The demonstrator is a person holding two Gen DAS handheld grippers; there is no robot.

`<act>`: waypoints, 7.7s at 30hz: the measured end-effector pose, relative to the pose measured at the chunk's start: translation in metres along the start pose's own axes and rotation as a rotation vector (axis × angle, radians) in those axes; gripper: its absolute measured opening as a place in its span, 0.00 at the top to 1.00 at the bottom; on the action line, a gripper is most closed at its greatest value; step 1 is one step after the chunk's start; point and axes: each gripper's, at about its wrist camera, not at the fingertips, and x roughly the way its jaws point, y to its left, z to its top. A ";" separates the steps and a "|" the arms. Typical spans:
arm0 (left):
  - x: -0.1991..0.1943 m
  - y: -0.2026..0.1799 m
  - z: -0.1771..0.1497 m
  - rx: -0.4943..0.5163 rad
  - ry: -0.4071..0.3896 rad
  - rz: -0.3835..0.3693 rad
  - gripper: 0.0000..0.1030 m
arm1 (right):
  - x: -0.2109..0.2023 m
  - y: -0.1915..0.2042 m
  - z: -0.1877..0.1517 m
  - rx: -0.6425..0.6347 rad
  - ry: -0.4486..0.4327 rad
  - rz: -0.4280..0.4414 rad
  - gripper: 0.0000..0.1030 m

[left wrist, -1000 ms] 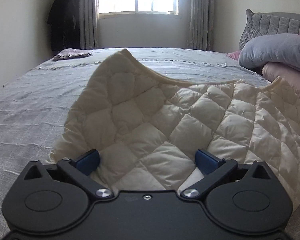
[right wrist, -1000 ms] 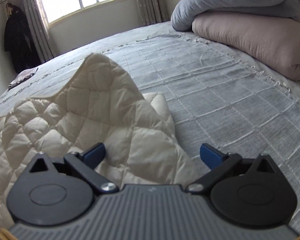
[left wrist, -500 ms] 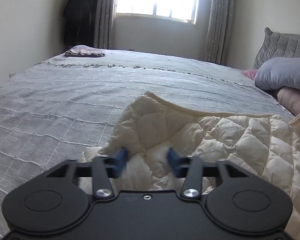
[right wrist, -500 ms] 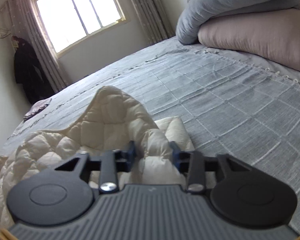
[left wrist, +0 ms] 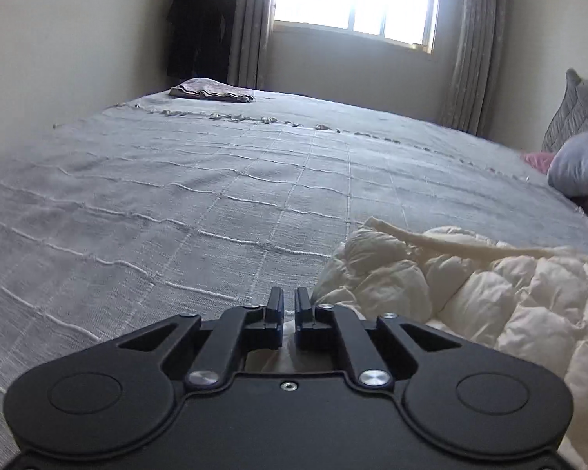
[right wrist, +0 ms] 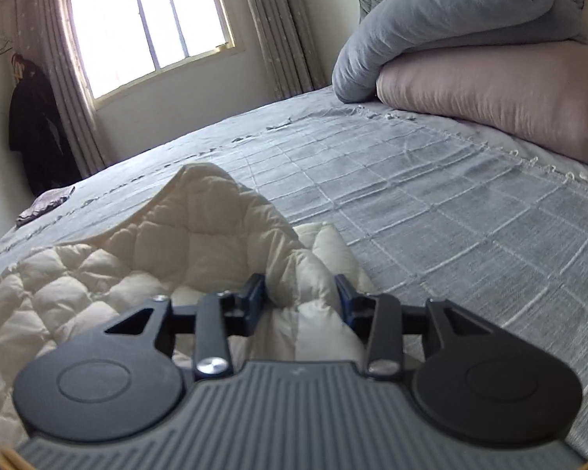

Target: Fold large clothes

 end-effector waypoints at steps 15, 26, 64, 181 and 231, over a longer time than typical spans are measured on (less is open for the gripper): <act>-0.010 -0.043 -0.004 0.192 -0.007 0.017 0.86 | -0.017 0.034 0.014 -0.056 -0.048 0.078 0.51; -0.058 -0.028 -0.010 0.145 0.055 0.014 0.24 | -0.040 0.028 0.009 -0.113 0.003 0.095 0.41; -0.115 0.035 -0.091 -0.748 0.088 -0.029 0.34 | -0.092 0.156 -0.043 -0.305 -0.125 0.302 0.53; -0.103 -0.129 -0.052 0.361 -0.110 -0.507 0.32 | -0.018 -0.038 0.011 0.347 0.322 0.524 0.75; -0.023 -0.149 0.013 0.315 -0.041 -0.305 0.30 | -0.009 0.040 0.008 0.040 0.045 0.176 0.78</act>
